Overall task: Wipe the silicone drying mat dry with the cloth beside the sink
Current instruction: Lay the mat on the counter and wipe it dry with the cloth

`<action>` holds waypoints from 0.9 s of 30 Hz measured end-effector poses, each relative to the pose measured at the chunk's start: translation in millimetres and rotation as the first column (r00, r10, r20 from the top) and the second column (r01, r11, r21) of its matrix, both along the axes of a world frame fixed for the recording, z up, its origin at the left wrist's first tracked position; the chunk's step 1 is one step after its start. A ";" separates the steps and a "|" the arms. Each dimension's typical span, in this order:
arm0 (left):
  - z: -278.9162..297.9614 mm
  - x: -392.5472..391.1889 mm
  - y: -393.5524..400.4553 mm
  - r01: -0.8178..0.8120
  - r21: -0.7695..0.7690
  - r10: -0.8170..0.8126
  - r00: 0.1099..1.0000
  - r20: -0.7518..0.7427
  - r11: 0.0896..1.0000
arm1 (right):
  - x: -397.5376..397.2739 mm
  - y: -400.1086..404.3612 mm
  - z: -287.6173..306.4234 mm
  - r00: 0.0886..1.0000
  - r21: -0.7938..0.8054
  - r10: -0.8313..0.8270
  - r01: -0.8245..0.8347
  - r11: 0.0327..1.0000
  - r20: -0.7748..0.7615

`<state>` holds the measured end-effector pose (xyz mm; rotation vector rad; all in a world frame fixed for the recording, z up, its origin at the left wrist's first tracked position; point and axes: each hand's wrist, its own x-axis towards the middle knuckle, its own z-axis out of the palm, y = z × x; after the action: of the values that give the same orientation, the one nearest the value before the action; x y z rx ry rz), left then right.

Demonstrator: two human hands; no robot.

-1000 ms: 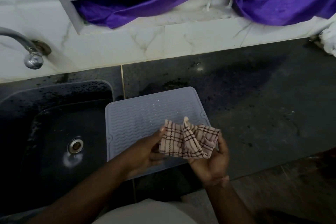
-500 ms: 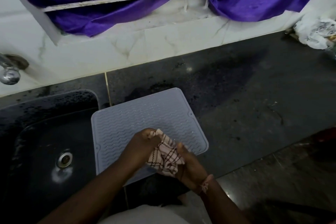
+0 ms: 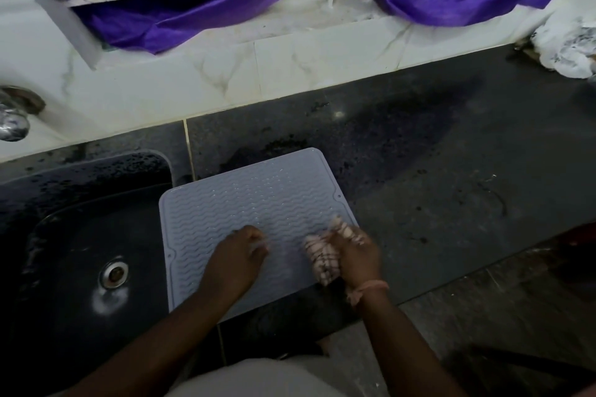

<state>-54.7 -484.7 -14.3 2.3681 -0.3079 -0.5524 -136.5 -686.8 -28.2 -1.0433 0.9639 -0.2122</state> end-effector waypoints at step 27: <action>-33.9 20.6 115.5 -0.300 0.142 0.323 0.930 -0.176 0.943 | 57.1 -40.0 -17.9 0.728 -0.654 0.190 -0.679 0.332 -0.659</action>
<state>-34.1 -369.1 -48.1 2.3811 0.1936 -0.6576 -79.4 -726.8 -46.2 -2.4317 0.9287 0.0709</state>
